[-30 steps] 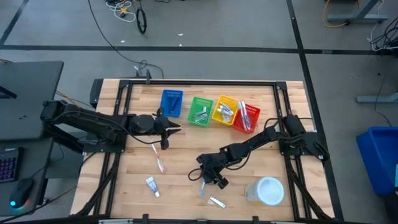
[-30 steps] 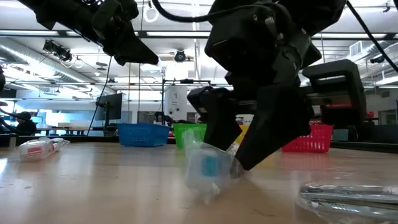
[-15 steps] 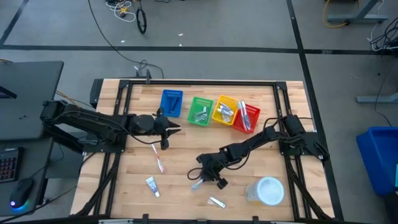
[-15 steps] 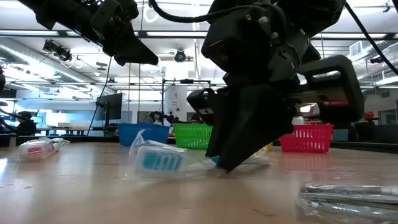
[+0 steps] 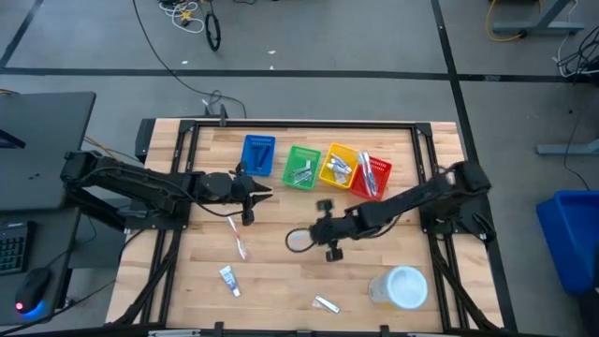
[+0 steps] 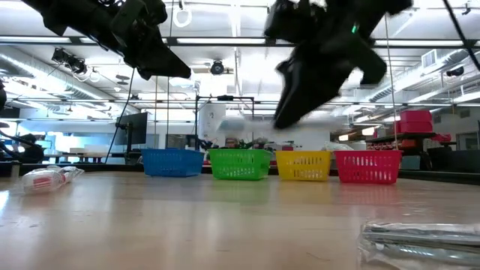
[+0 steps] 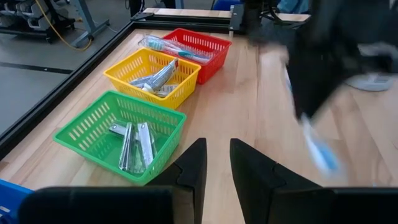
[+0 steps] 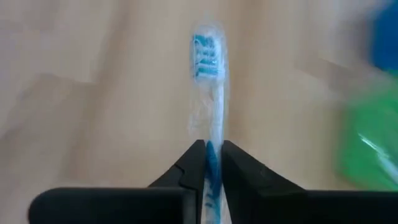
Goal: Pick & Place Travel size toiletries
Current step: Put the blue toothbrush into the red bin
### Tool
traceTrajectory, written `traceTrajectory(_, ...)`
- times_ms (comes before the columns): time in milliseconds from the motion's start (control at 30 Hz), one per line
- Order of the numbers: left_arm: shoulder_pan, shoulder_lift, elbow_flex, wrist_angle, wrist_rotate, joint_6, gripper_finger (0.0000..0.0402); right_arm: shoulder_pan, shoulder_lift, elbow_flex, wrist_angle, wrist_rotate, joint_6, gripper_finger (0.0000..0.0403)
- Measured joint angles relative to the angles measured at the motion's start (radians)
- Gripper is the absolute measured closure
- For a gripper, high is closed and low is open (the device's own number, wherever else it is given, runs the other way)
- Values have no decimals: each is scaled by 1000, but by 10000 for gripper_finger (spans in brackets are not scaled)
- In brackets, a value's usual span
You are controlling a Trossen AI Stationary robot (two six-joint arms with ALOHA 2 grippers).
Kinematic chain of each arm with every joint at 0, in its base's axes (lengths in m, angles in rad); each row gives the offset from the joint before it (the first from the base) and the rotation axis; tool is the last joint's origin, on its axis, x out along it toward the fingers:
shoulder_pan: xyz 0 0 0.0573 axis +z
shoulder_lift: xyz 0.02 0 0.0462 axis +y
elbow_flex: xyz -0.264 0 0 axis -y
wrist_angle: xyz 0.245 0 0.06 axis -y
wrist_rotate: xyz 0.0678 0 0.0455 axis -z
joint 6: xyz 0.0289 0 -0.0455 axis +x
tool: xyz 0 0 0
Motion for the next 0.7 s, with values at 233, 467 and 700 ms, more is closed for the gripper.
traceTrajectory(233,0,0,0,4,-1,-34,323,-1,-228,0,-313,356,285,355)
traceTrajectory(467,0,0,0,4,-1,-43,323,-9,-364,-20,-568,544,617,356)
traceTrajectory(700,0,0,0,4,-1,-40,323,-66,-403,-177,-599,671,958,356)
